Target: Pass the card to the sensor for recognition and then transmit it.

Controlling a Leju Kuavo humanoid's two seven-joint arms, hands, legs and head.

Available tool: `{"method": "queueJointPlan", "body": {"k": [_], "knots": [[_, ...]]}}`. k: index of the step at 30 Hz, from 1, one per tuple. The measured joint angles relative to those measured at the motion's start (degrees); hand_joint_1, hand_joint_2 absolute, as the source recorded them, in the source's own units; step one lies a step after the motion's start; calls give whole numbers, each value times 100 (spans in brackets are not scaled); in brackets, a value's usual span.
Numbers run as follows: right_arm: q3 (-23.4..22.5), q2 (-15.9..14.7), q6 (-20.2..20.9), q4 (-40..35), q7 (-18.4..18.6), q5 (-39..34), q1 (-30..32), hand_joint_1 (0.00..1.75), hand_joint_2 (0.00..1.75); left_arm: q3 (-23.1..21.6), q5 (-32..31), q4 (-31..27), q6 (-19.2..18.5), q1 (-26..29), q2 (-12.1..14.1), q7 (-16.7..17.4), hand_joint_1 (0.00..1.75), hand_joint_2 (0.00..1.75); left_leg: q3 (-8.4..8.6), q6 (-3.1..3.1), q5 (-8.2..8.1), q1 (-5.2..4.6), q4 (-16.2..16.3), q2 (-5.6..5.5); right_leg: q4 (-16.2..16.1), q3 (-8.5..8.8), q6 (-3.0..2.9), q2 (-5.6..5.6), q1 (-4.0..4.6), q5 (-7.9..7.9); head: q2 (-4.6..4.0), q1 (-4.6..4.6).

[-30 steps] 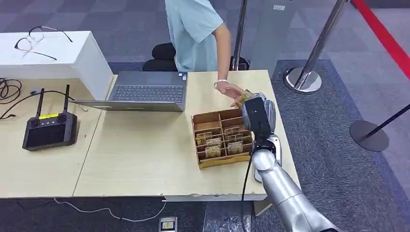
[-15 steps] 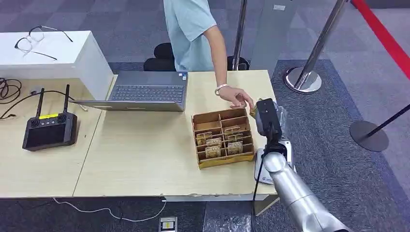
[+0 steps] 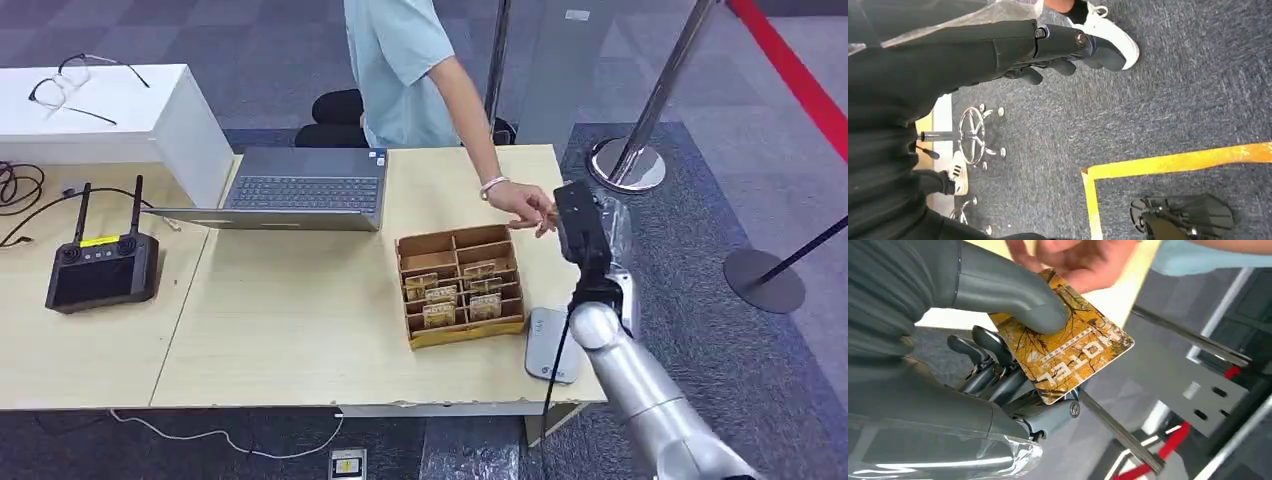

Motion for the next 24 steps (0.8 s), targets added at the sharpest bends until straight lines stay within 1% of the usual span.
{"method": "queueJointPlan", "body": {"k": [3, 9, 14, 16, 19, 22, 24], "knots": [[113, -55, 2, -145, 101, 7, -178, 175, 175, 0, 35, 0, -2, 0, -96, -103, 0, 175, 0, 0, 0, 0, 0, 1, 0, 0, 0, 0, 0, 0, 0, -2], [435, -63, 24, -230, 165, -44, -504, 175, 175, 0, -4, -4, -17, -2, -267, -94, 0, 175, 0, 0, 0, 0, 0, 0, 0, 2, 0, 0, 0, 0, 0, 0], [785, 18, 46, -156, 101, -68, -658, 175, 175, 0, -57, -4, -17, -7, -286, -59, 0, 175, 0, 0, 0, 1, -1, -1, 0, 2, 0, 0, 1, 0, 0, -2], [968, 89, 42, -12, 101, 13, -701, 175, 175, -2, -70, -4, -13, -13, -289, -44, 0, 175, 0, 0, 0, 1, -3, 0, 0, 1, 0, 0, 2, 0, 0, -2], [1229, 173, 72, 242, 64, -55, -736, 175, 175, -7, -87, -4, -13, -22, -289, 4, 0, 175, -1, 0, 0, 2, -5, -2, 0, -1, 0, -1, 2, -1, 0, 0], [1381, 279, 74, 545, -75, -153, -746, 175, 175, -22, -98, -4, -13, -21, -289, 22, 0, 175, -7, 0, 0, 5, -5, -2, 0, -7, 0, -1, 4, -1, 0, -2], [1438, 299, 48, 700, -115, -201, -718, 175, 175, -33, -103, -4, -13, -22, -289, 35, 0, 175, -7, 0, 0, 5, -5, -3, 0, -7, 0, -1, 5, -1, 0, 0]]}}
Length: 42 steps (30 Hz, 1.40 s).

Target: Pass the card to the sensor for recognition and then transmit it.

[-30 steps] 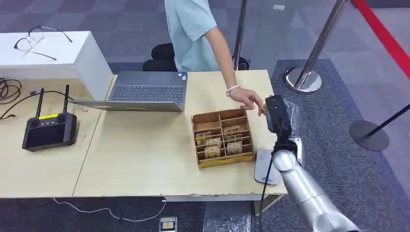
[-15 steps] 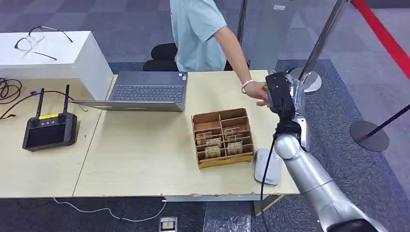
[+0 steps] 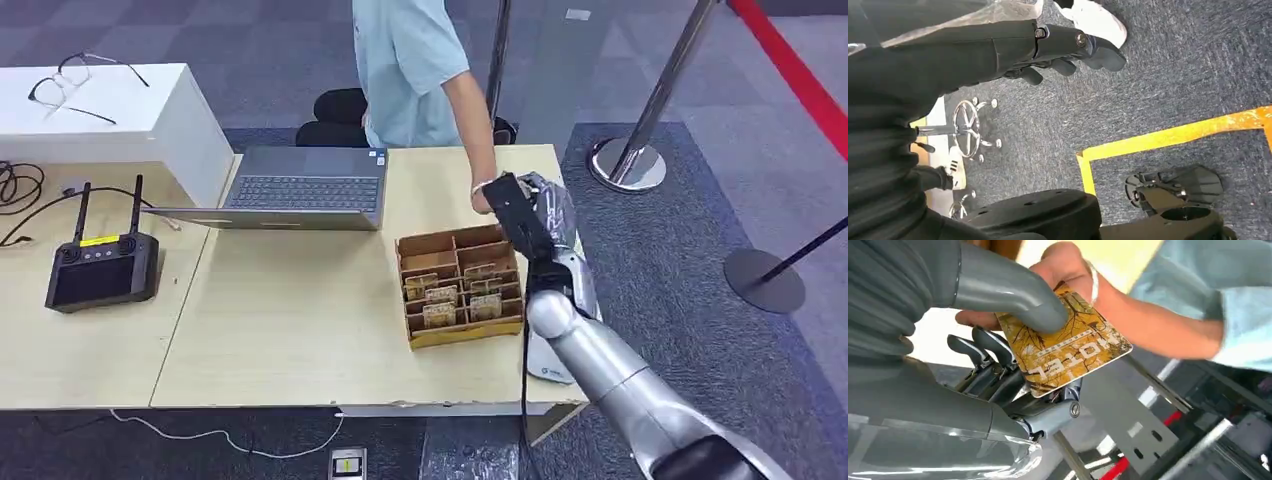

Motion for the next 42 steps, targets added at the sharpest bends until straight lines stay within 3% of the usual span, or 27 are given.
{"method": "queueJointPlan", "body": {"k": [1, 2, 12, 20, 30, 36, 42], "knots": [[15, 2, -7, 31, -2, -18, 25, 63, 175, -4, 0, 0, 0, 2, 0, 13, 0, 175, -3, 0, 0, 0, 0, 0, 0, -2, 0, 0, 0, 0, 0, -2], [39, 2, -15, 72, -13, -25, 35, 0, 175, -7, 0, 0, -2, 6, 0, 13, 0, 175, -3, 0, 0, -1, 0, 2, 0, -2, 0, 0, 0, 0, 0, -2], [136, -9, -41, 96, 125, 437, 168, 0, 175, -22, 15, 0, -26, 9, -2, 51, 0, 175, -1, 0, 0, -1, 3, 2, -1, -2, 0, 1, -1, 0, 0, 0], [26, -15, -48, -694, 65, 303, 417, 0, 175, -22, 81, 0, 9, 17, -20, -28, 0, 175, -1, 0, 0, 0, 3, 3, -1, -3, 0, 1, -1, 0, 0, -2], [55, -181, -6, -1753, 479, 430, 751, 0, 175, -20, 175, 0, 50, 27, -33, -35, 0, 175, -1, 0, 0, 0, 3, 3, -1, -3, 0, 2, 0, 0, 0, -2], [96, -352, 215, -2153, 761, 594, 928, 0, 175, 9, 278, 0, 103, 34, -37, -89, 0, 175, 0, 0, 0, -1, 4, 3, -1, -2, 0, 2, -1, 1, 0, 0], [155, -636, 811, -2410, 1171, 1000, 1149, 0, 175, 55, 347, 0, 81, 40, -48, 9, 0, 175, -2, 0, -1, -1, 5, 2, -2, -2, 0, 1, -1, 0, 0, 0]]}}
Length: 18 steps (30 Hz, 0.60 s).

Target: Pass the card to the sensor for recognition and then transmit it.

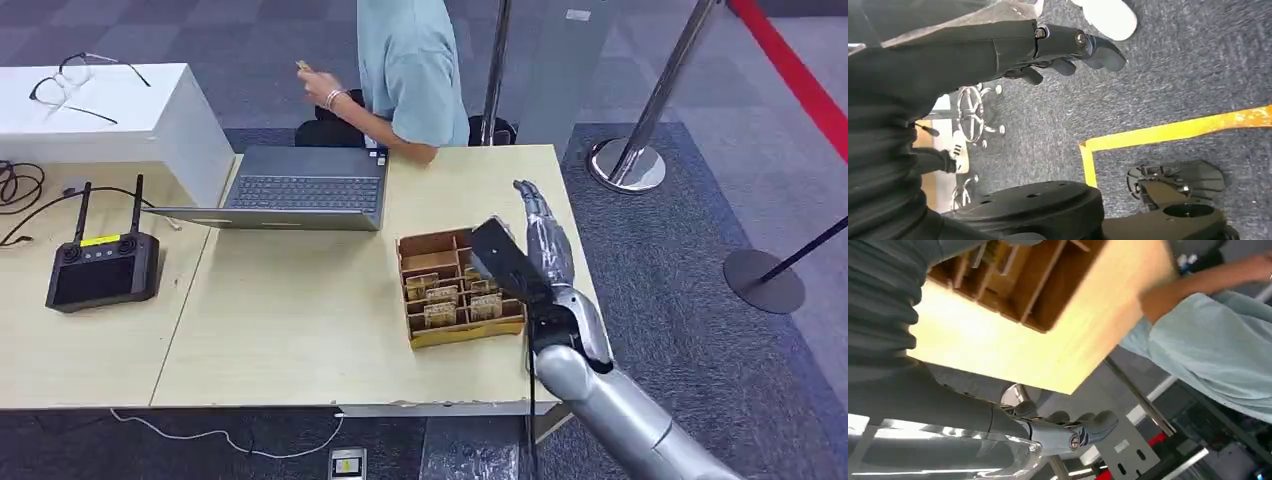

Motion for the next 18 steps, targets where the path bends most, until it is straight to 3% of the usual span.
{"method": "queueJointPlan", "body": {"k": [4, 8, 14, 18], "knots": [[37, -171, 348, -155, 123, 272, 135, 0, 175, 24, 26, 0, 0, -1, -7, 9, 0, 175, 1, 0, 0, 0, 1, 1, -1, 0, 0, 0, -1, 0, 0, -2], [76, -396, 1020, -393, 382, 618, 249, 0, 175, 37, 72, 0, -15, 2, -13, -13, 0, 175, 0, 0, 0, 0, 1, -2, -1, 0, 0, 0, 0, 0, 0, 0], [105, -630, 1531, -711, 470, 833, 325, 0, 175, 42, 83, 0, -15, 9, -13, -33, 0, 175, 1, 0, 0, 0, 0, 1, 0, 0, 0, 1, 0, 0, 0, -2], [190, -708, 2178, -914, 520, 848, 329, 0, 175, 42, 83, 0, -15, 9, -13, -83, 0, 175, 0, 0, 0, 0, -1, -1, 0, 0, 0, 0, 0, 0, 0, -2]]}}
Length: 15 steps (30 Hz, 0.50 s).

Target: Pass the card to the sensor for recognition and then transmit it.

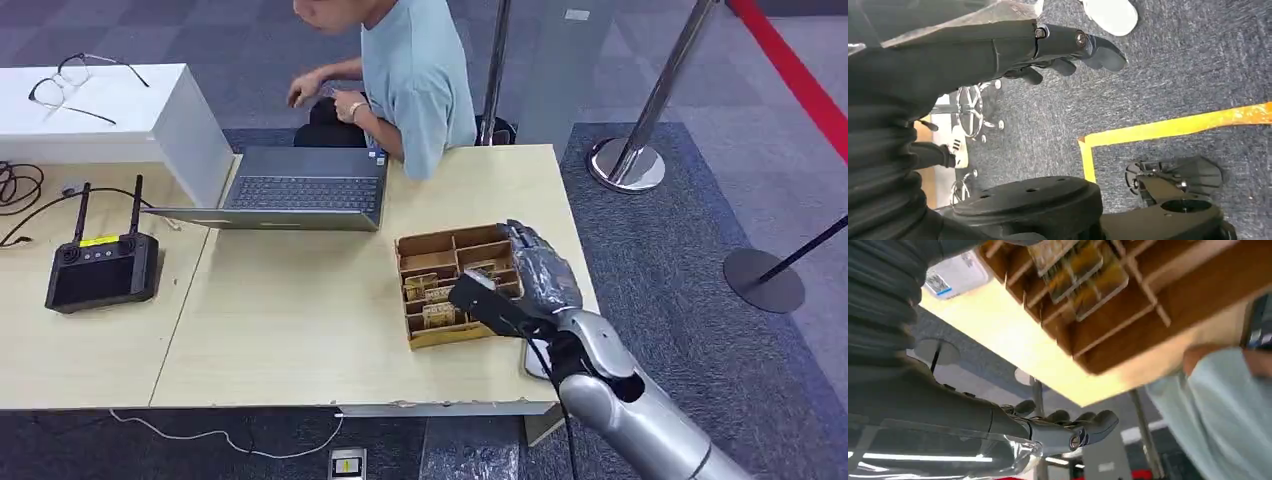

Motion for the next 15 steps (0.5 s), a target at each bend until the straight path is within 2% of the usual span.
{"method": "queueJointPlan", "body": {"k": [4, 11, 15], "knots": [[90, -107, 507, -230, 63, -116, -11, 0, 175, 7, 9, 0, 0, 2, 0, -39, 0, 175, -1, 0, 0, 0, -2, 0, 0, 0, 0, 0, 0, 0, 0, 0], [275, -188, 856, -404, 61, -85, -64, 0, 175, 33, -20, 0, -55, -1, 0, -9, 0, 175, -1, 0, 0, 0, -1, 1, 0, 1, 0, 0, 0, 0, 0, 0], [398, -219, 961, -402, 68, 13, -124, 10, 175, 35, -35, 0, -55, -1, 0, -9, 0, 175, -1, 0, 0, 0, -1, 0, 0, 1, 0, 0, 0, 0, 0, 0]]}}
